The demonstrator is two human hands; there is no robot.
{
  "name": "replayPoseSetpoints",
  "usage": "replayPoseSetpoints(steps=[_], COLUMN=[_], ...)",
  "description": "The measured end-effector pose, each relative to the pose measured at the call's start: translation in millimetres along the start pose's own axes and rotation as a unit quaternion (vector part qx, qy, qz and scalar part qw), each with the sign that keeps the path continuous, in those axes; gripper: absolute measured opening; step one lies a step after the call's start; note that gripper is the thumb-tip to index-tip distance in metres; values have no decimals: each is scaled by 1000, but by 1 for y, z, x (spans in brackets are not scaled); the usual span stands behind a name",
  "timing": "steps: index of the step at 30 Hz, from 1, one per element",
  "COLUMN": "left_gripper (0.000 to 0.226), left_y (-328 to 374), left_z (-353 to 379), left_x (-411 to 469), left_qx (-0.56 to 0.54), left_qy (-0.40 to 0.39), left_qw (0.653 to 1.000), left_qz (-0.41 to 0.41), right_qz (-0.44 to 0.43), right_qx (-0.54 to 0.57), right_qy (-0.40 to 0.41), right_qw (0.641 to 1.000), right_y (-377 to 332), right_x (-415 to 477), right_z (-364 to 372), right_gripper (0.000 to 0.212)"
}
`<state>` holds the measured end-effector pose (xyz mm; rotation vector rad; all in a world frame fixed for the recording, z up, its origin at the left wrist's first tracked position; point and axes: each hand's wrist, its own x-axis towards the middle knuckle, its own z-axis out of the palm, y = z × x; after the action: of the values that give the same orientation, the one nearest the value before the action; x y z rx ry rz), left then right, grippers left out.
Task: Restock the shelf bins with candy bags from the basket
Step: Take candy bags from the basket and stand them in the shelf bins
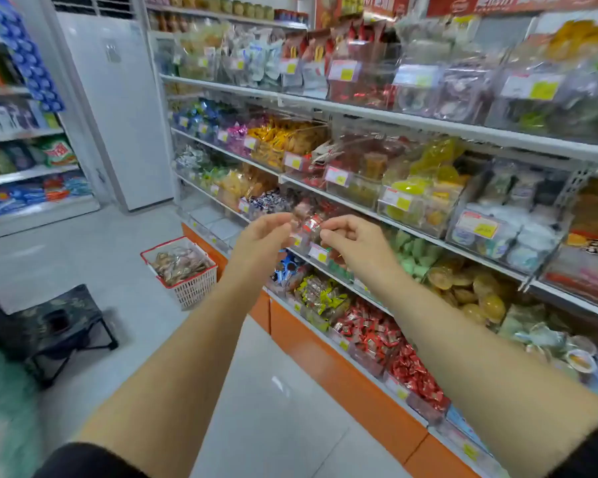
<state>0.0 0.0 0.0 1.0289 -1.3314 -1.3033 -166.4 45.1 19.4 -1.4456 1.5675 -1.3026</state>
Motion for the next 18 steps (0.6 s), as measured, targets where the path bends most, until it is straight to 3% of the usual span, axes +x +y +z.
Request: replayPoseSetpoints(steps=[11, 18], left_gripper=[19, 17], left_y=[-60, -65], left_z=[-180, -274], left_x=[122, 215], left_qx=[-20, -38], left_qy=[73, 100], left_qw=[994, 990], left_qz=[-83, -88], right_qz=[66, 73], right_qx=[-6, 15], right_qy=[-65, -89], right_qw=[996, 993], right_y=[12, 6], right_x=[141, 234], right_z=[200, 300], right_gripper=[20, 5])
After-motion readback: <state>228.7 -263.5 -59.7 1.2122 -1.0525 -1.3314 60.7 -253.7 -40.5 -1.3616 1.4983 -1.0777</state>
